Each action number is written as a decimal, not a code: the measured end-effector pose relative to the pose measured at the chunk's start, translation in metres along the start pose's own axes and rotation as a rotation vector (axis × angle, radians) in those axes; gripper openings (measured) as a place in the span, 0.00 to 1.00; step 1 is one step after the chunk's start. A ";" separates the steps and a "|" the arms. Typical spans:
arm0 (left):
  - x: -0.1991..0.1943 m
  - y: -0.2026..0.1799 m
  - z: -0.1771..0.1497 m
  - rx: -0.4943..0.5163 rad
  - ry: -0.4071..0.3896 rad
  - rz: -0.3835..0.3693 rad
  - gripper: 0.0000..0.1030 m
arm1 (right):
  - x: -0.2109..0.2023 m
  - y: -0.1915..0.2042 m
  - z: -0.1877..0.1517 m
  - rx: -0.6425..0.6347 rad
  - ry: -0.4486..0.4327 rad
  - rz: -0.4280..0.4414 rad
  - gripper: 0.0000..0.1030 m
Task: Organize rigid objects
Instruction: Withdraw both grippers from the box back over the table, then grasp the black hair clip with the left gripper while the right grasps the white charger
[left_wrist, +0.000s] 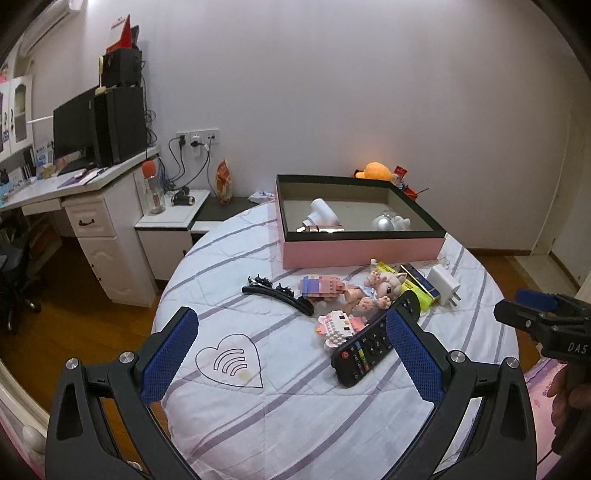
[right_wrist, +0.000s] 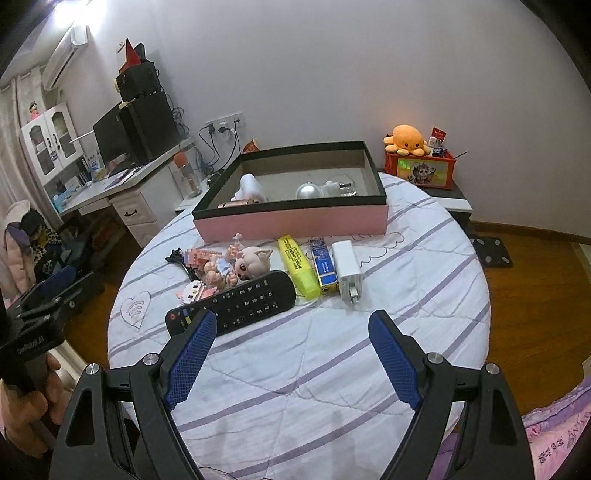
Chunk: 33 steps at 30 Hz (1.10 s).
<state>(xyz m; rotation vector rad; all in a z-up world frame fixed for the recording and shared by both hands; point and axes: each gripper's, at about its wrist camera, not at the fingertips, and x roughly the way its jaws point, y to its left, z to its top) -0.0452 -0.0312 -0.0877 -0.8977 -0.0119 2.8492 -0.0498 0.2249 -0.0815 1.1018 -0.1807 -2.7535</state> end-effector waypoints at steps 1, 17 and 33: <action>-0.001 -0.001 0.001 0.000 -0.003 -0.002 1.00 | -0.001 0.000 0.000 0.000 -0.002 0.000 0.83; -0.013 -0.006 0.009 0.011 -0.037 0.002 1.00 | -0.007 0.008 0.000 -0.002 -0.012 0.003 0.83; -0.003 0.004 0.013 0.048 -0.044 0.031 1.00 | -0.009 0.008 0.006 -0.013 -0.011 -0.022 0.83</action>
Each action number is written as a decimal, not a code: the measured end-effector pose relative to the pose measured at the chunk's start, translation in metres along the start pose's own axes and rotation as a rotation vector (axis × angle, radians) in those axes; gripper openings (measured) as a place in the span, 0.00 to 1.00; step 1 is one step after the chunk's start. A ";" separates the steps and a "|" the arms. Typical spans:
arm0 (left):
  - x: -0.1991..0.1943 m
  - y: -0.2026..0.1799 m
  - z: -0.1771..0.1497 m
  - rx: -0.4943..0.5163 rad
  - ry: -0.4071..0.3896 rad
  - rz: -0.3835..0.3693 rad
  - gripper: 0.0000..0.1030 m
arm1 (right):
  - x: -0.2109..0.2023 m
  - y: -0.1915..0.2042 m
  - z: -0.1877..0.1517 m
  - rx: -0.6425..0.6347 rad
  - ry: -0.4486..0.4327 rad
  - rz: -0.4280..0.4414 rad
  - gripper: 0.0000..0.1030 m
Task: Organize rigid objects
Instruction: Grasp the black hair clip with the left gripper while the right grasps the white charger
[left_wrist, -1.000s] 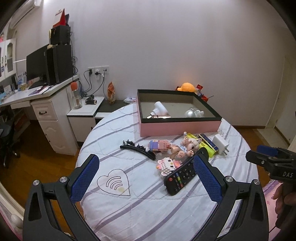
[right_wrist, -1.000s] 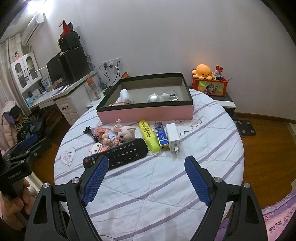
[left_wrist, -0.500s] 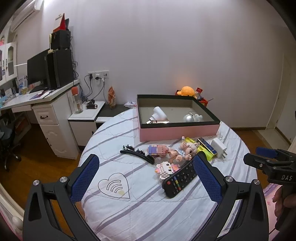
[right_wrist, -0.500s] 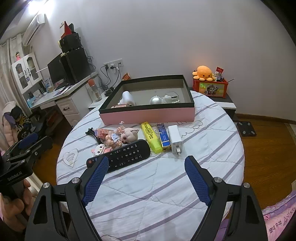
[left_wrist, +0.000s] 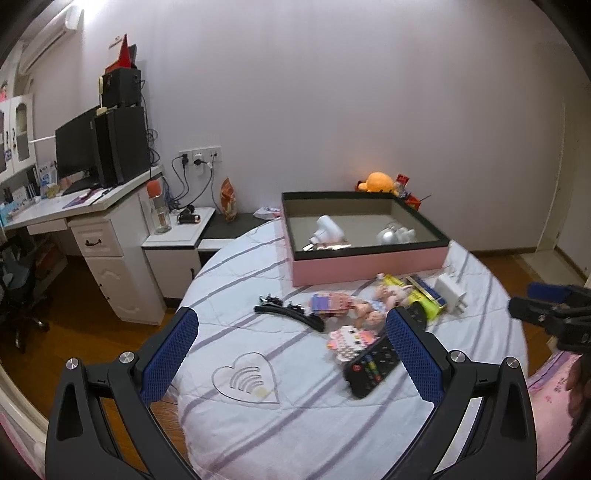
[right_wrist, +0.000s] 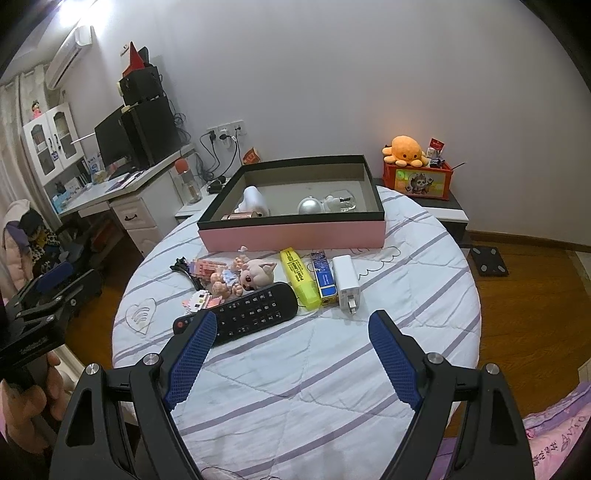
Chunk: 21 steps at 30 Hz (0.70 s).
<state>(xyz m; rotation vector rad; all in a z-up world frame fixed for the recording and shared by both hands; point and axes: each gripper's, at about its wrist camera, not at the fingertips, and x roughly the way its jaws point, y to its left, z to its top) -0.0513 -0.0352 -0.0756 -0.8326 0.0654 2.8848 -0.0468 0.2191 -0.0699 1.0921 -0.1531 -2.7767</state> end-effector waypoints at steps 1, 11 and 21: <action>0.007 0.002 0.000 0.007 0.009 0.005 1.00 | 0.003 -0.001 0.001 0.001 0.005 -0.005 0.83; 0.098 0.007 -0.013 0.048 0.167 -0.038 1.00 | 0.046 -0.018 0.013 0.034 0.077 -0.062 0.83; 0.162 -0.002 -0.018 0.101 0.287 -0.067 1.00 | 0.095 -0.030 0.019 0.045 0.153 -0.073 0.83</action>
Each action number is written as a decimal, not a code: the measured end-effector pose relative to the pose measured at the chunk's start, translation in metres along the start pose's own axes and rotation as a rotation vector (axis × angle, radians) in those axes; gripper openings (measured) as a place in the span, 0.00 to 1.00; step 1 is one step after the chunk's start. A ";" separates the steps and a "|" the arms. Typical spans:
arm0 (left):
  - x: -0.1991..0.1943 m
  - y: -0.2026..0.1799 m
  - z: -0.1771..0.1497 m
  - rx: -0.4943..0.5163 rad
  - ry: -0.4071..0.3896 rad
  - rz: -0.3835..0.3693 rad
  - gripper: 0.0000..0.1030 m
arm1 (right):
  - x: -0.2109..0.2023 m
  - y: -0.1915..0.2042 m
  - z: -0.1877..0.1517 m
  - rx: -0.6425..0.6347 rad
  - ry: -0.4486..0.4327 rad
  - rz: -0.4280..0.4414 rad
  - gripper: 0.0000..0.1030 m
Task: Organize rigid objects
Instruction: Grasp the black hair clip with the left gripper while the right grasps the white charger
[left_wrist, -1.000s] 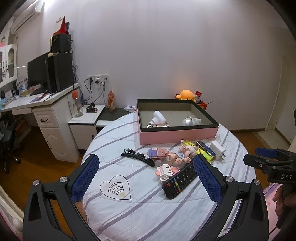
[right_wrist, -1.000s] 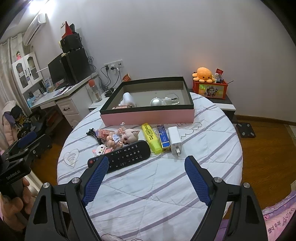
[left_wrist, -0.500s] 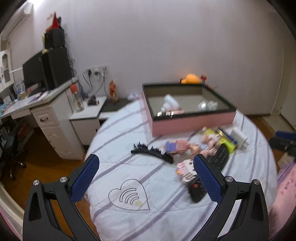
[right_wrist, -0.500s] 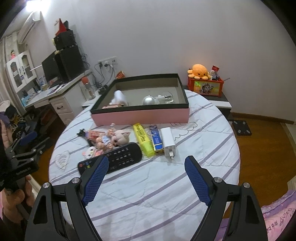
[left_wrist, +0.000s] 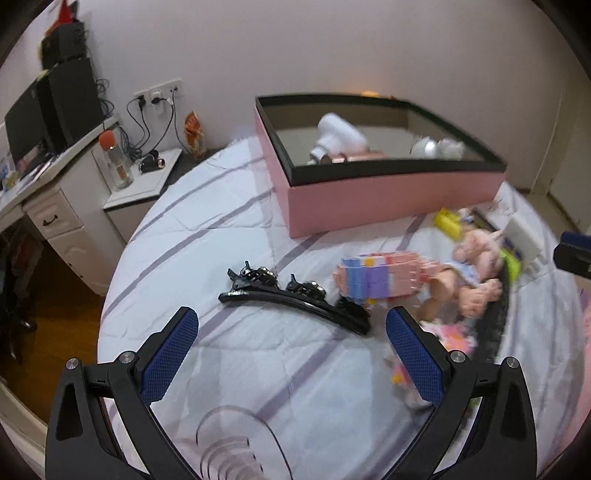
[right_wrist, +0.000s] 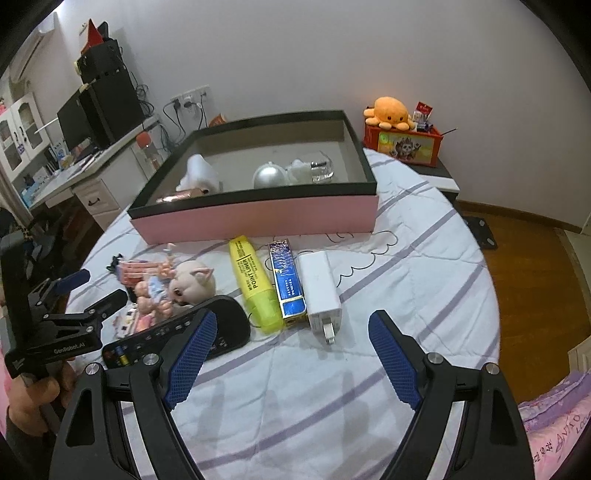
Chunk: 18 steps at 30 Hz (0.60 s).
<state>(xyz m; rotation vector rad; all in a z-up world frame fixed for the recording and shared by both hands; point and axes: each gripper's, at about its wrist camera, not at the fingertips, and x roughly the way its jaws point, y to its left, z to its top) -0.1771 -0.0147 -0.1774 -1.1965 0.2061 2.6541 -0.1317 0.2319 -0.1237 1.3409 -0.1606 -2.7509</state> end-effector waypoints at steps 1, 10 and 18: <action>0.004 0.000 0.002 0.006 0.008 0.004 1.00 | 0.006 -0.001 0.001 0.002 0.010 -0.001 0.83; 0.028 0.019 0.010 -0.051 0.097 -0.093 0.98 | 0.041 -0.003 0.007 0.006 0.075 0.018 0.83; 0.029 0.020 0.013 -0.033 0.090 -0.098 0.94 | 0.043 -0.013 0.007 0.050 0.061 0.028 0.83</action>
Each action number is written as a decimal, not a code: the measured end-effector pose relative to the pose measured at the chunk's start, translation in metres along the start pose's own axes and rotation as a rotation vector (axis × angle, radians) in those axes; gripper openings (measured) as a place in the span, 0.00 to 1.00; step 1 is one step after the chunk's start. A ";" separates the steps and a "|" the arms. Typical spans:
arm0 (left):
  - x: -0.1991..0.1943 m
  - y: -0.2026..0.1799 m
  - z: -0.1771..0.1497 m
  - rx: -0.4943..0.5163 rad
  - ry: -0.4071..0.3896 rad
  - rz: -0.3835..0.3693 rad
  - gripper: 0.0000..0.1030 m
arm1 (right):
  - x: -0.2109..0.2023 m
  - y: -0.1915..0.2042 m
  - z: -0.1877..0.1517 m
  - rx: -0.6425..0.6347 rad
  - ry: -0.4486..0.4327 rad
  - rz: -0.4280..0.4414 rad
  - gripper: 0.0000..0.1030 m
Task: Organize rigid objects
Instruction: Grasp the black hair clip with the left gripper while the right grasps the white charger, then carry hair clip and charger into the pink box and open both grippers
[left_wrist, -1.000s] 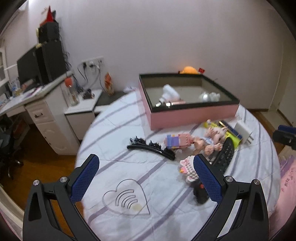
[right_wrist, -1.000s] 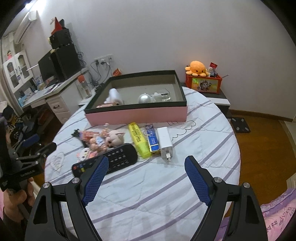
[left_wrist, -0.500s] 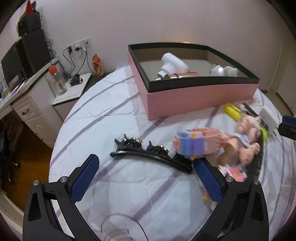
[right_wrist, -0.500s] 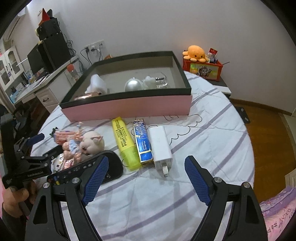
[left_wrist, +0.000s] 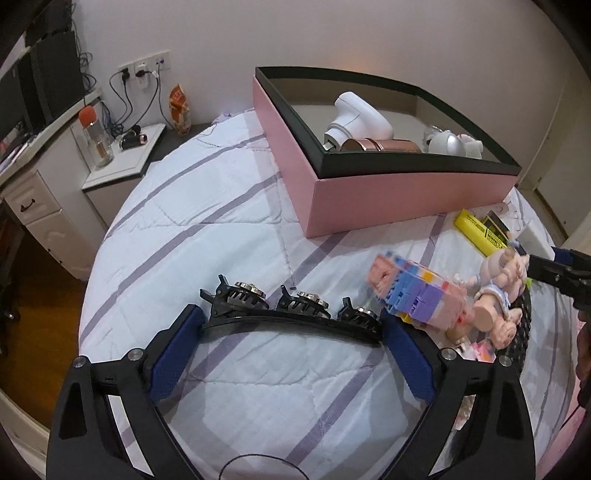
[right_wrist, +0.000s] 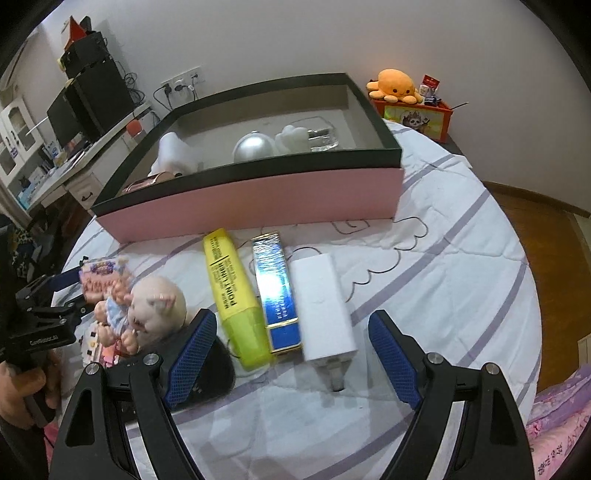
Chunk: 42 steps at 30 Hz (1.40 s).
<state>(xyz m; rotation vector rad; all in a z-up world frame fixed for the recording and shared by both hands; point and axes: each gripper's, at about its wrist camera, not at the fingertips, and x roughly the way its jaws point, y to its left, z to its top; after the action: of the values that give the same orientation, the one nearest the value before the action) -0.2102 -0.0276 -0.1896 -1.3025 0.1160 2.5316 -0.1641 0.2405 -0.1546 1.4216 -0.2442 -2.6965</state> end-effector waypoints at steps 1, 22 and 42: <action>0.000 0.000 0.000 0.003 0.000 0.001 0.94 | -0.001 -0.002 0.000 0.005 -0.005 0.000 0.83; -0.009 0.014 -0.002 -0.064 -0.025 -0.077 0.93 | -0.003 -0.019 0.005 0.057 -0.026 0.085 0.26; -0.064 0.004 0.052 -0.017 -0.142 -0.051 0.93 | -0.048 0.013 0.052 -0.044 -0.134 0.115 0.23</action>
<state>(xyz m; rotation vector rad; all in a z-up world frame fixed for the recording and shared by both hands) -0.2170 -0.0350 -0.1080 -1.1128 0.0305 2.5771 -0.1802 0.2405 -0.0848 1.1787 -0.2651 -2.6879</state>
